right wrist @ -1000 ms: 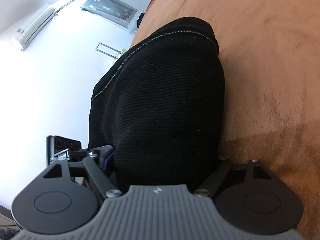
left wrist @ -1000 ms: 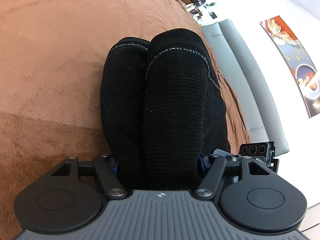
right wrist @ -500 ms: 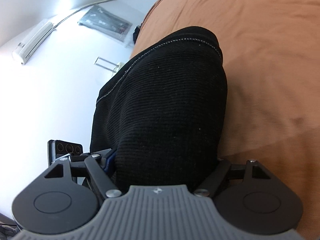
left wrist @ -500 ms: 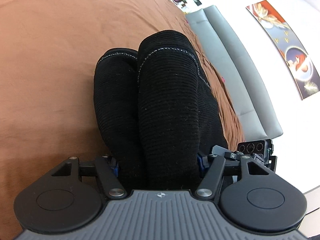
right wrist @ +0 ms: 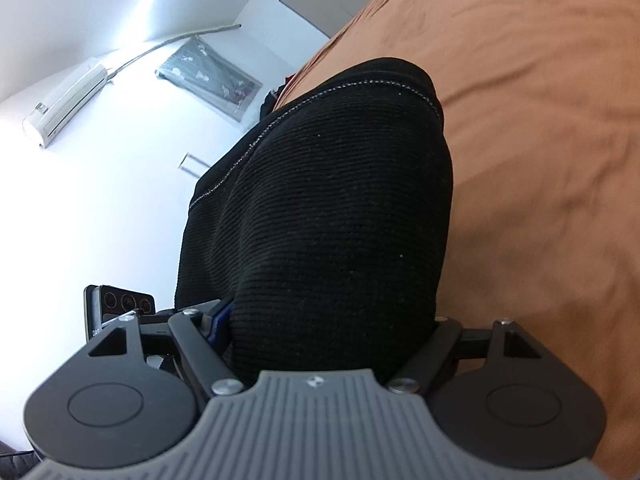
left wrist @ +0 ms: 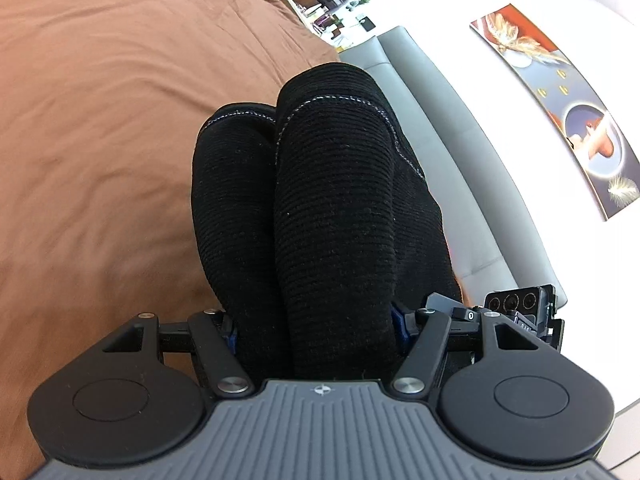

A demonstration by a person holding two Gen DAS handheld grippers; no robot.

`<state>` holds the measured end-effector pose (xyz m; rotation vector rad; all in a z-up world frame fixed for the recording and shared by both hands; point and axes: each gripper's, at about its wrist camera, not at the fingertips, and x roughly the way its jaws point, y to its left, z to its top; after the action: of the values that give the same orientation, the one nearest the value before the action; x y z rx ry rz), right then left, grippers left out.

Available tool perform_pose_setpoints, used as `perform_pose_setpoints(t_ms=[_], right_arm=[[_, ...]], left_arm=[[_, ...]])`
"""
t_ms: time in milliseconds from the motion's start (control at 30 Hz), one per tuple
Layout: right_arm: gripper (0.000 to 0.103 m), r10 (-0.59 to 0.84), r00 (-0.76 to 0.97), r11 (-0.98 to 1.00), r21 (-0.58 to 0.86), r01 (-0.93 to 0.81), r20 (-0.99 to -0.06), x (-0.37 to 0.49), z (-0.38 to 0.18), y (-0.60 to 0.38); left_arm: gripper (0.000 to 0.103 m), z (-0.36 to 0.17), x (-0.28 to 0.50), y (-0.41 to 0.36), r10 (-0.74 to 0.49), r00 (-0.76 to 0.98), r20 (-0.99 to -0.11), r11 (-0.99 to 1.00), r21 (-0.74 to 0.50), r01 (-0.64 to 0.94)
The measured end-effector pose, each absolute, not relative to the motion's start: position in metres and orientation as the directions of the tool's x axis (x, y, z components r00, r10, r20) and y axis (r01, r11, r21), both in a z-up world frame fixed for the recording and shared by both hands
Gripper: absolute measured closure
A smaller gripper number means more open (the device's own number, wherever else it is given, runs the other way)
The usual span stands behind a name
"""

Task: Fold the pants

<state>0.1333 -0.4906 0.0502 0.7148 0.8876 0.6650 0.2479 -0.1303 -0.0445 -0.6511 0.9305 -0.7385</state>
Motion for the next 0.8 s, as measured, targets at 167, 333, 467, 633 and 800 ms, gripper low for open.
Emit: perform_pose_setpoints(t_ms=[167, 333, 467, 633, 800], right_arm=[[0.028, 0.762, 0.443, 0.596, 0.778, -0.199, -0.471, 0.184, 0.033, -0.514], [0.016, 0.69, 0.387, 0.674, 0.738, -0.037, -0.611, 0.207, -0.05, -0.489], [0.015, 0.728, 0.431, 0.621, 0.779, -0.085, -0.533, 0.185, -0.06, -0.497], [0.017, 0.731, 0.448, 0.604, 0.794, -0.074, -0.515, 0.161, -0.07, -0.519], [0.023, 0.704, 0.501, 0.598, 0.801, -0.035, -0.504, 0.124, -0.079, -0.533]], left_arm=[[0.028, -0.08, 0.283, -0.155, -0.767, 0.365, -0.528, 0.622, -0.751, 0.221], [0.015, -0.14, 0.291, -0.165, -0.702, 0.323, -0.635, 0.7, -0.698, 0.149], [0.013, -0.151, 0.283, -0.153, -0.746, 0.319, -0.584, 0.647, -0.749, 0.142], [0.017, -0.138, 0.269, -0.15, -0.729, 0.326, -0.602, 0.672, -0.72, 0.174], [0.017, -0.126, 0.235, -0.146, -0.693, 0.361, -0.623, 0.717, -0.647, 0.259]])
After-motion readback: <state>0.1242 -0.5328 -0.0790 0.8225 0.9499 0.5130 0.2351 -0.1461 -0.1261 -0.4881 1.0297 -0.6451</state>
